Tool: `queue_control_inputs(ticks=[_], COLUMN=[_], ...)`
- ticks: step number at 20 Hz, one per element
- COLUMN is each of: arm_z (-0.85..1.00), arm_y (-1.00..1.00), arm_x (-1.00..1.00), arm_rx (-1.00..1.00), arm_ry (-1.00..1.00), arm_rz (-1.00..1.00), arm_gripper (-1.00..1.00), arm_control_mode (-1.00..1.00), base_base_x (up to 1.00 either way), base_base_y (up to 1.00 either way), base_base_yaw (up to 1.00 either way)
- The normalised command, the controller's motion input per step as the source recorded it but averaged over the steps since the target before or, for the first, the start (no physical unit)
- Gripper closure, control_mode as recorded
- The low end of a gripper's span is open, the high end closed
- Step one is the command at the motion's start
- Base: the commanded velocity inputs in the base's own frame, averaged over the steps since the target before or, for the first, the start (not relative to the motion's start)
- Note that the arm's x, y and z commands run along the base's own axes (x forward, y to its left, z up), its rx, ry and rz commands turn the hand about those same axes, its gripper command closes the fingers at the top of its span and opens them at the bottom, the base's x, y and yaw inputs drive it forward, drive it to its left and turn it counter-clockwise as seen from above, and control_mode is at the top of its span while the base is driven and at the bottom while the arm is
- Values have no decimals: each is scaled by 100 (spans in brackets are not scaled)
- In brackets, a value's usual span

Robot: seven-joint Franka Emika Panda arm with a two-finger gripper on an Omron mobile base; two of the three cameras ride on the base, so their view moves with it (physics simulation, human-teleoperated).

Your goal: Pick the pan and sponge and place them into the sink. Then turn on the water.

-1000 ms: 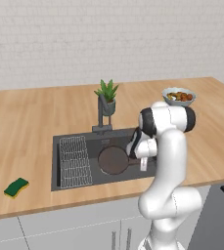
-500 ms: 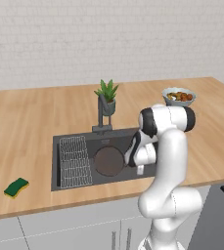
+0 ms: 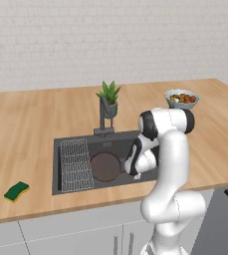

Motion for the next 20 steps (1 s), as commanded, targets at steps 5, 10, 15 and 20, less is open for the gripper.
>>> queue_control_inputs(ticks=[5,10,15,20], arm_z=[-44,-39,-2,28], arm_y=[17,7,0,-3], arm_x=[1,2,0,-12], arm_rx=[0,0,2,11], arm_ry=[-2,-6,-21,-33], arm_rz=[0,0,0,0], arm_gripper=[100,-100,-100,-100], arm_control_mode=[-100,-100,-100,-100], base_base_x=[0,0,0,0], base_base_y=[0,0,0,0], base_base_yaw=[0,0,0,0])
